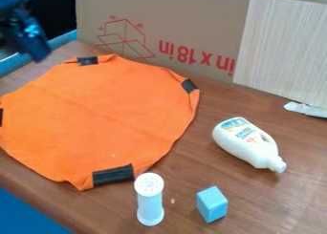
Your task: Fold the cloth bottom to top left
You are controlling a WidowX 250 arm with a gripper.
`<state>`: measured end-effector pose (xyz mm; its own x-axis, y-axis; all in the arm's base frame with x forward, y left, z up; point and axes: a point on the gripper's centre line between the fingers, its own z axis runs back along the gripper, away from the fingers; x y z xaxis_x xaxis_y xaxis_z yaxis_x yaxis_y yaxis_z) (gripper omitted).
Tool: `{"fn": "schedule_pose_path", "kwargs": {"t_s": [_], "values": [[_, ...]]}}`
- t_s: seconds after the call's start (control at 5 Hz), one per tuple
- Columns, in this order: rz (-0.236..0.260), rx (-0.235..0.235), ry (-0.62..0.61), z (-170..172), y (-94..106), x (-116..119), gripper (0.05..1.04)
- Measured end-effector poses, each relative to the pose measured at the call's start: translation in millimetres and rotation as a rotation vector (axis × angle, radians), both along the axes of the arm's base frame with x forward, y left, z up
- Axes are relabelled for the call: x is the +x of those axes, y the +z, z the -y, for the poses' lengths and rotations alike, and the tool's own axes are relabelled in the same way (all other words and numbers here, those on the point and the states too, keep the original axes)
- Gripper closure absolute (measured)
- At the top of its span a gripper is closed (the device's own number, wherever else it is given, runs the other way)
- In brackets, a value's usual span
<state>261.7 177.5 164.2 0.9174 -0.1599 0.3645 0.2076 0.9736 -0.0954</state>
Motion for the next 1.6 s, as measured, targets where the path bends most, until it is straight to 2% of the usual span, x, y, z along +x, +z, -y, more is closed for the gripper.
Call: {"fn": "schedule_pose_path", "kwargs": {"t_s": [0.2,0.4,0.8,1.0,1.2,1.4,1.6], "values": [[-0.029,0.088,0.216,-23.4,0.6,-25.4,0.084],[0.017,0.128,0.369,-34.6,-12.0,-44.6,0.084],[0.195,0.091,0.691,-49.2,-59.6,-68.1,0.084],[0.299,0.071,0.798,-56.9,-66.9,-73.9,0.084],[0.362,0.069,0.833,-59.2,-74.0,-72.4,0.084],[0.383,0.071,0.857,-61.9,-81.4,-71.5,0.084],[0.376,0.083,0.862,-65.3,-90.3,-71.3,0.084]]}}
